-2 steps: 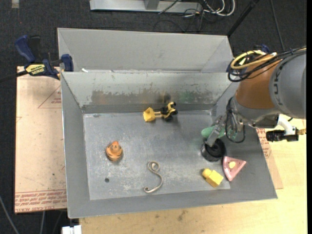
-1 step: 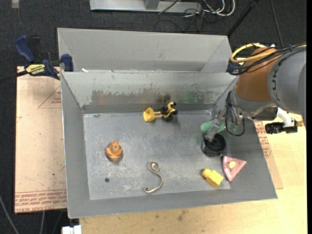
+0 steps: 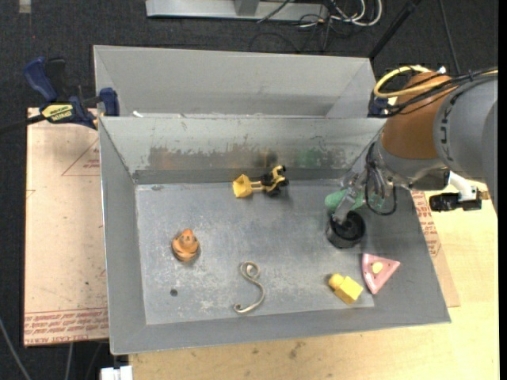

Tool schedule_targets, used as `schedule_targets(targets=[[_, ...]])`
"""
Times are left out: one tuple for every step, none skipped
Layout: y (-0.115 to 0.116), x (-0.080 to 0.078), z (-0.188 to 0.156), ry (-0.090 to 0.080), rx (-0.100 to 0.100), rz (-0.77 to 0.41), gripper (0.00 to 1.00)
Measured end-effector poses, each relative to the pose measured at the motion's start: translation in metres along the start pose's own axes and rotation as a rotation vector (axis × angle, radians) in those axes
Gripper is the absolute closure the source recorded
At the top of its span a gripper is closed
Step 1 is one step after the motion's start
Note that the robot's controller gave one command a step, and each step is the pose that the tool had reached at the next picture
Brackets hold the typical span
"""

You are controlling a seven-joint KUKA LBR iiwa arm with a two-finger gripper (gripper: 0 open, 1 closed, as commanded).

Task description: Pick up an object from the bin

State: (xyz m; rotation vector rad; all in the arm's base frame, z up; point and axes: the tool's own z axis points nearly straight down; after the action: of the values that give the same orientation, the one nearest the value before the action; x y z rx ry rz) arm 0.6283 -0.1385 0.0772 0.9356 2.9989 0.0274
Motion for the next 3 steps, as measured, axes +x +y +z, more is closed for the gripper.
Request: schedule_targets(targets=[[-0.010,0.016,-0.002,-0.016,-0.009,-0.013,1.00],[0.003,0.002,0.000,0.001,0.005,-0.050,1.00],[0.010,0.012,-0.002,-0.024,0.010,-0.009,1.00]])
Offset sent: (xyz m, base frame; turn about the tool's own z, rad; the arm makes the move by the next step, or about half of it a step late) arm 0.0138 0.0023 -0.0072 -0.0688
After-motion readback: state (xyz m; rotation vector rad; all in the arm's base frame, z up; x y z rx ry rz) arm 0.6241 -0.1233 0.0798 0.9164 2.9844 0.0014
